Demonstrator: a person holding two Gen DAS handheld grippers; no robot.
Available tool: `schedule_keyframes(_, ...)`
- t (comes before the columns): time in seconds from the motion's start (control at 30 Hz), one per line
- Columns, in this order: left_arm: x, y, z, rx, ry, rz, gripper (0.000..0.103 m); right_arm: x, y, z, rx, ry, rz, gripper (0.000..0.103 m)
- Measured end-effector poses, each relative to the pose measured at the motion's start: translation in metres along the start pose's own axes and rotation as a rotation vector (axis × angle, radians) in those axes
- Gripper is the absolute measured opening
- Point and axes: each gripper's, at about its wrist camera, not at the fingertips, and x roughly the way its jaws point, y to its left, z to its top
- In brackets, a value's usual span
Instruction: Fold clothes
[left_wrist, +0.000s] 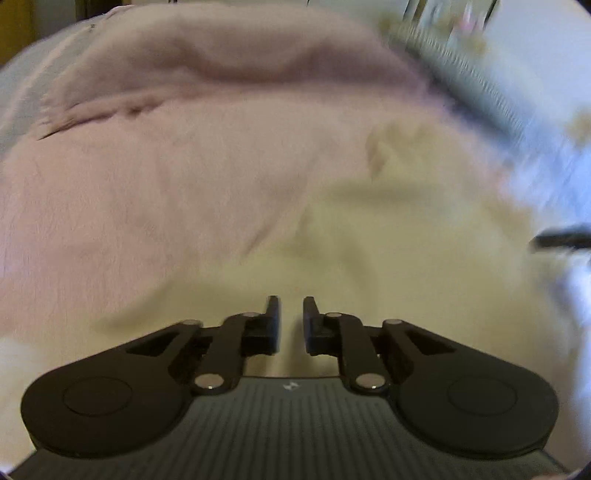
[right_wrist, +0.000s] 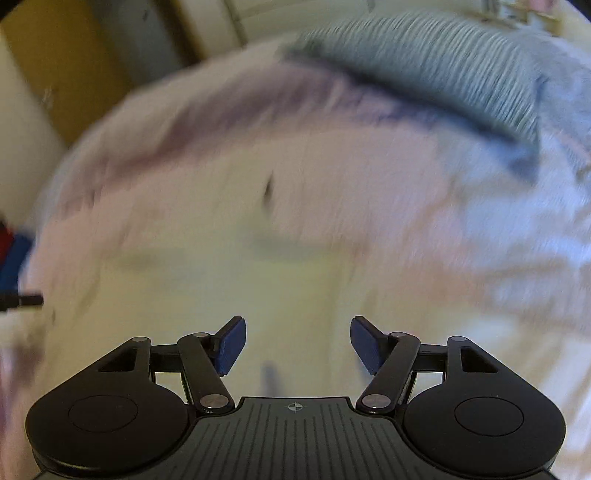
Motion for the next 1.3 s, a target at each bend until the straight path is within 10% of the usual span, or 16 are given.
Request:
schedule_keyframes(0.13, -0.012, 0.041, -0.049, -0.210, 0.016, 0.267, 0.008, -0.006, -0.003, -0.043, 0.018, 0.047, -0.180, 0.067)
schedule_keyframes(0.27, -0.050, 0.056, -0.072, -0.325, 0.005, 0.320, 0.007, -0.052, -0.013, -0.062, 0.196, -0.009, -0.232, 0.067)
schedule_keyframes(0.67, -0.120, -0.026, -0.152, -0.405, 0.154, -0.131, 0.018, -0.173, 0.003, -0.170, 0.556, 0.033, -0.162, 0.067)
schedule_keyframes(1.1, -0.177, -0.100, -0.240, -0.532, 0.096, -0.060, 0.022, -0.198, 0.016, -0.254, 0.310, 0.149, 0.019, 0.066)
schedule_keyframes(1.13, -0.181, -0.106, -0.243, -0.535, 0.086, -0.046, 0.023, -0.195, 0.021, -0.256, 0.258, 0.153, 0.016, 0.063)
schedule_keyframes(1.2, -0.190, -0.117, -0.252, -0.547, 0.064, -0.025, 0.025, -0.186, 0.031, -0.260, 0.162, 0.163, 0.021, 0.025)
schedule_keyframes(1.3, -0.197, -0.124, -0.259, -0.567, 0.041, -0.016, 0.025, -0.184, 0.040, -0.263, 0.063, 0.138, 0.047, 0.005)
